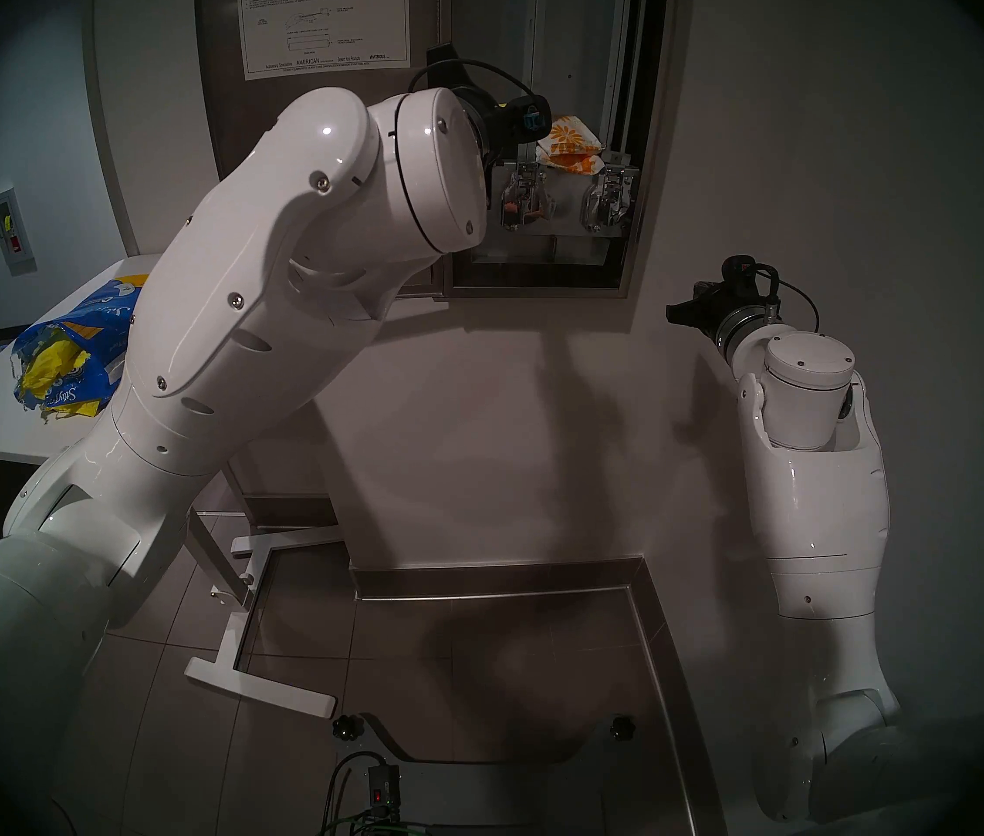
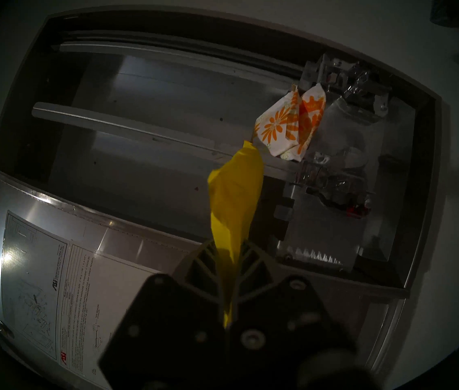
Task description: Open the dispenser door, put the pads inside, close the door
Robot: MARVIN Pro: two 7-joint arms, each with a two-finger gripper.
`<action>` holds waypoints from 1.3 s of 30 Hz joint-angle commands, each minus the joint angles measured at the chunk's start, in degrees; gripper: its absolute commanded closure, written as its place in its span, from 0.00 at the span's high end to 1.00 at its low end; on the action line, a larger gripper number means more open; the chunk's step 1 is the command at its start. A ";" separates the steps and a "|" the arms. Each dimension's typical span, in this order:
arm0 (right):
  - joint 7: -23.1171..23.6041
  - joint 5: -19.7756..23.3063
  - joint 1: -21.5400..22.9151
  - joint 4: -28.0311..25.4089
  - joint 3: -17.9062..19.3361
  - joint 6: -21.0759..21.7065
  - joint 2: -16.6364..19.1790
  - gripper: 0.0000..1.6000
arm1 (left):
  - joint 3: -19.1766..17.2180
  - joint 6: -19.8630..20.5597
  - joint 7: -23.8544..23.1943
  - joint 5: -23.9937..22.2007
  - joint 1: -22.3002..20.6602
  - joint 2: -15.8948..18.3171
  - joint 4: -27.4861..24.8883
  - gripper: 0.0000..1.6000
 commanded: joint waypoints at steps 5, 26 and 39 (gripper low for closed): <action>0.01 0.05 0.49 -0.85 0.01 -0.19 0.02 0.32 | -1.28 -0.57 -0.74 1.10 -1.45 2.74 1.09 0.00; -0.01 0.09 0.48 -0.84 0.00 -0.19 0.04 0.32 | 0.78 -5.87 1.68 -0.41 -2.64 -2.52 6.13 0.00; -0.02 0.10 0.49 -0.84 -0.01 -0.19 0.06 0.32 | 0.34 -7.21 1.94 1.01 -4.09 -1.72 8.48 0.00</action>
